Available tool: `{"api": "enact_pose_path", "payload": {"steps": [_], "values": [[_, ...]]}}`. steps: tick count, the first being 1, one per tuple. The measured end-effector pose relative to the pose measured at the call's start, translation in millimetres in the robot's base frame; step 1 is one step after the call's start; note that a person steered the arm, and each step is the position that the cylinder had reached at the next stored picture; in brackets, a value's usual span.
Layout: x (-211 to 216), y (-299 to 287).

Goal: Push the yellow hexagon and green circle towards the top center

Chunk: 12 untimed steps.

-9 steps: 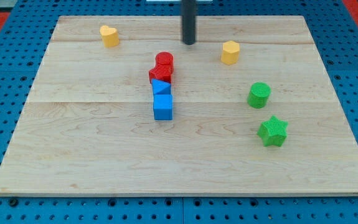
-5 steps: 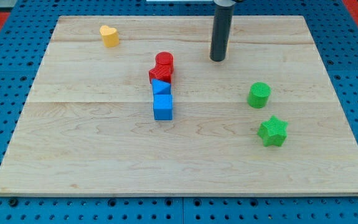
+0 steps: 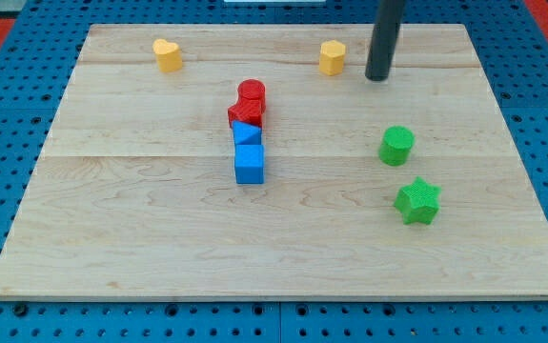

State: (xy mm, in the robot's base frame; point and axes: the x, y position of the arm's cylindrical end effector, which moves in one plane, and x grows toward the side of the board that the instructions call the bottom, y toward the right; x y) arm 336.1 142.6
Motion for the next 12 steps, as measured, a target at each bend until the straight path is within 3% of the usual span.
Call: {"api": "enact_pose_path", "payload": {"steps": [1, 2, 3, 4, 5, 6, 8, 9, 11, 12], "values": [[28, 67], [96, 64], [117, 25], [97, -61], [62, -96], [57, -83], [0, -85], [16, -58], [-37, -74], [-59, -119]]}}
